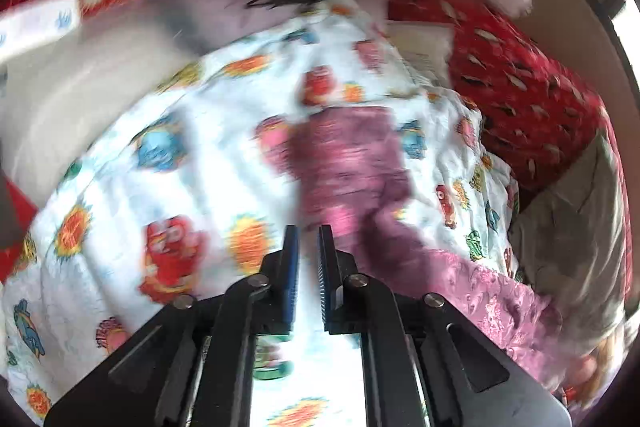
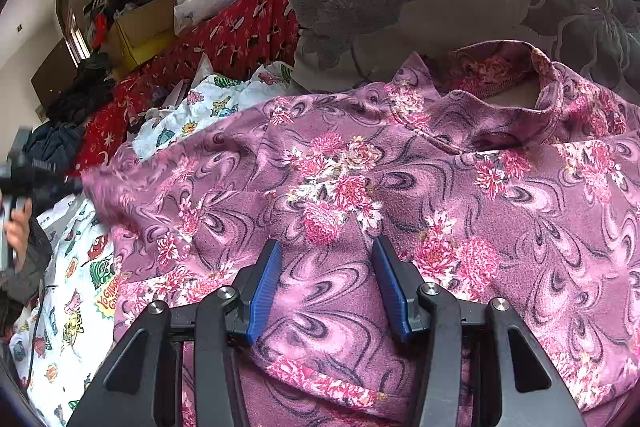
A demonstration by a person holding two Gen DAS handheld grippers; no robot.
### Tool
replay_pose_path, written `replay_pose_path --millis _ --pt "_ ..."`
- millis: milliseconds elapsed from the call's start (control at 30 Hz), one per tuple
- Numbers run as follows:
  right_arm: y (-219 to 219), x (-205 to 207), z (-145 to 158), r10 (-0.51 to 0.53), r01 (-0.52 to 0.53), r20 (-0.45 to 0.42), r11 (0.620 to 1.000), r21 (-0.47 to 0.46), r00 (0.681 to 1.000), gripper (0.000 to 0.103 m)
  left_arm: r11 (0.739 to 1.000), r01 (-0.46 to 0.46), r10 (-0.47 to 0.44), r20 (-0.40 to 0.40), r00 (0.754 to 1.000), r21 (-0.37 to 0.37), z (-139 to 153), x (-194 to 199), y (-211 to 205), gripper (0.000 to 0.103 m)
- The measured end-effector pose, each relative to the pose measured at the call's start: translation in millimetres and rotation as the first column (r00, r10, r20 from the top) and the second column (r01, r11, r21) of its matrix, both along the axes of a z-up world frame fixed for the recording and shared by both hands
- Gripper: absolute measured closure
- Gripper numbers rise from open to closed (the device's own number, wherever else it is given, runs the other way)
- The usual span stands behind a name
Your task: Fold small clothes
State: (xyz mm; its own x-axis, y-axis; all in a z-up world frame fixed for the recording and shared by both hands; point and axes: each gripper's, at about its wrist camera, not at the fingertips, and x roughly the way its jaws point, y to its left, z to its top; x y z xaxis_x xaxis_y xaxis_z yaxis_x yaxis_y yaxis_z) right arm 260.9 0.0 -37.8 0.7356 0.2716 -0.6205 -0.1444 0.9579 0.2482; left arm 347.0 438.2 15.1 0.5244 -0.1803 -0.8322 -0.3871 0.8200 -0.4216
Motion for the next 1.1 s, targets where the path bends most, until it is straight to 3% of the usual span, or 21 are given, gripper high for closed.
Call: replay_pose_path --millis 100,167,233,267,300,333,467,500,533,567,767,867,967,1033,1067,1100 --pt "0.3 0.1 0.0 0.0 0.0 0.0 1.0 -0.001 1.0 0.053 0.985 -0.033 0.035 0.009 0.999 -0.172 -12.9 -4.9 24.8 0.096" --pt "0.4 0.1 0.1 0.0 0.0 0.0 1.0 -0.001 1.0 0.053 0.979 0.006 -0.001 0.027 1.0 -0.203 -13.5 4.7 23.3 0.092" --pt "0.4 0.1 0.1 0.0 0.0 -0.001 1.0 -0.001 1.0 0.053 0.981 0.021 -0.014 0.04 0.999 -0.192 -12.7 18.9 15.3 0.077" --pt "0.4 0.1 0.1 -0.001 0.001 -0.001 1.0 -0.002 1.0 0.053 0.984 0.035 -0.028 0.043 0.999 -0.174 -12.5 27.1 8.4 0.057" --pt "0.2 0.1 0.2 -0.001 0.001 -0.001 1.0 -0.001 1.0 0.053 0.988 0.032 -0.027 0.033 0.999 -0.149 -12.8 35.2 3.9 0.049" --pt "0.3 0.1 0.2 -0.001 0.001 -0.001 1.0 -0.001 1.0 0.053 0.99 0.021 -0.018 0.024 1.0 -0.142 -16.1 42.7 1.5 0.049" --pt "0.3 0.1 0.2 0.0 0.0 -0.001 1.0 0.001 1.0 0.053 0.964 -0.027 0.024 -0.016 1.0 -0.264 -34.4 67.2 -6.7 0.05" --pt "0.5 0.1 0.2 0.0 0.0 -0.001 1.0 0.003 1.0 0.053 0.968 -0.038 0.034 -0.022 0.999 -0.249 -34.3 69.7 -8.9 0.059" --pt "0.2 0.3 0.0 0.001 -0.001 -0.002 1.0 0.005 1.0 0.053 0.974 -0.042 0.038 -0.018 0.999 -0.221 -31.0 71.4 -10.8 0.077" --pt "-0.1 0.4 -0.1 0.001 -0.001 -0.002 1.0 0.007 1.0 0.053 0.981 -0.03 0.03 -0.003 1.0 -0.19 -24.3 72.8 -11.8 0.101" --pt "-1.9 0.2 -0.2 0.002 -0.001 -0.001 1.0 0.014 1.0 0.053 0.99 -0.117 0.128 0.157 0.979 -0.078 29.4 38.1 22.3 0.103" --pt "-2.1 -0.1 -0.1 0.002 -0.002 -0.001 1.0 0.012 1.0 0.053 0.987 -0.159 0.155 0.147 0.977 0.018 33.8 22.4 42.3 0.103" --pt "-2.3 -0.2 -0.1 0.001 -0.001 -0.001 1.0 0.009 1.0 0.053 0.984 -0.102 0.115 0.085 0.99 -0.144 8.7 13.2 59.3 0.103" --pt "-1.8 -0.2 0.0 0.001 -0.001 -0.002 1.0 0.007 1.0 0.053 0.978 -0.073 0.086 0.062 0.994 -0.195 -4.9 11.6 55.5 0.103" --pt "-1.4 -0.1 0.1 0.0 0.0 -0.003 1.0 0.006 1.0 0.053 0.978 -0.057 0.071 0.065 0.995 -0.2 -7.3 14.2 48.6 0.098" --pt "-1.3 -0.2 0.2 -0.001 0.001 -0.003 1.0 0.003 1.0 0.053 0.976 -0.03 0.045 0.066 0.997 -0.214 -11.1 18.7 40.4 0.082"
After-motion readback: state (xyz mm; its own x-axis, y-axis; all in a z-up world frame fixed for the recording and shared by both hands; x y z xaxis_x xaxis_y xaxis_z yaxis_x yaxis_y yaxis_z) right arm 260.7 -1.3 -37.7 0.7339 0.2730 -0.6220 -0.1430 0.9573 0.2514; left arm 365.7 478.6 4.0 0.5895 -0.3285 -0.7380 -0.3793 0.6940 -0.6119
